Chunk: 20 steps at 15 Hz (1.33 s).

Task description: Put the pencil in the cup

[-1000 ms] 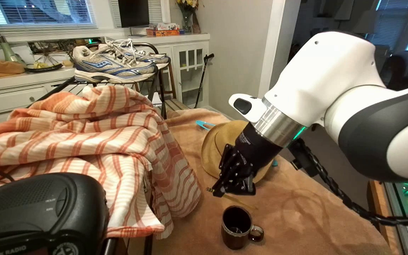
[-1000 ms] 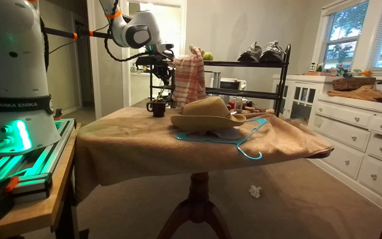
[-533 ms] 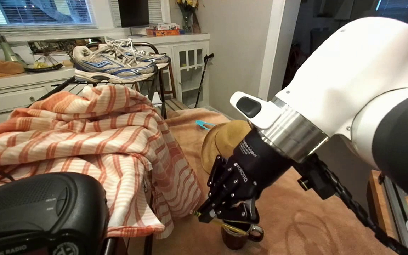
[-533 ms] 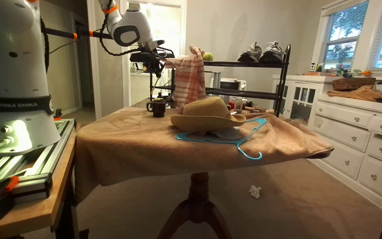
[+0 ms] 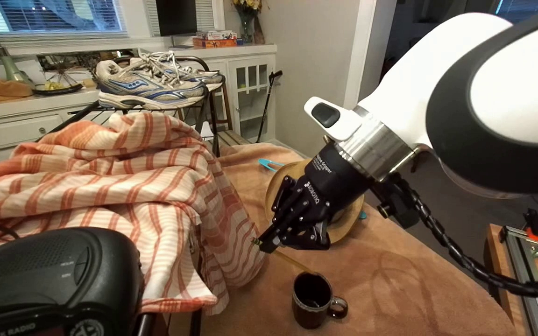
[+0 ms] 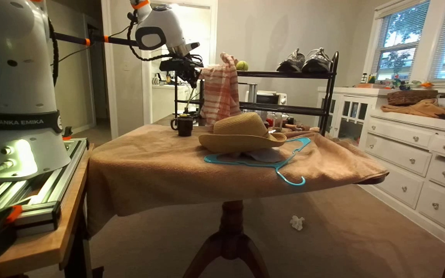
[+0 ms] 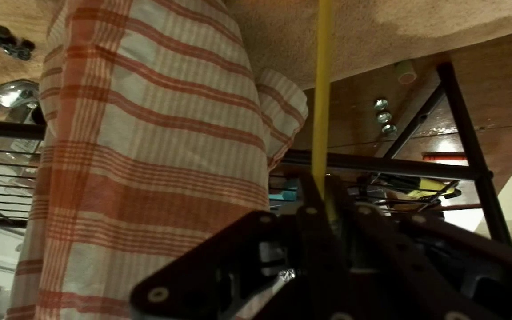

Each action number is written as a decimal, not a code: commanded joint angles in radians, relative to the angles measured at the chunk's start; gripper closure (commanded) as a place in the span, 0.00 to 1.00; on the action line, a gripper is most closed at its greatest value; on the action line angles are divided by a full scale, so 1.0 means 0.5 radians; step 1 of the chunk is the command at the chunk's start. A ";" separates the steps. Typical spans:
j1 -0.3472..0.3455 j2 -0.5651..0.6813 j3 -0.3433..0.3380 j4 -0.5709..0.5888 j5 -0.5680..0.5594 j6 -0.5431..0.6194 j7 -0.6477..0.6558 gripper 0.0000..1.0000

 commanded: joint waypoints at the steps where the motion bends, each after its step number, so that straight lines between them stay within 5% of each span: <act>1: -0.048 -0.028 0.014 0.075 0.400 -0.134 -0.446 0.98; 11: -0.179 -0.053 -0.116 0.041 1.476 -0.620 -1.644 0.98; 20: -0.223 0.006 -0.169 -0.086 1.699 -0.872 -2.035 0.98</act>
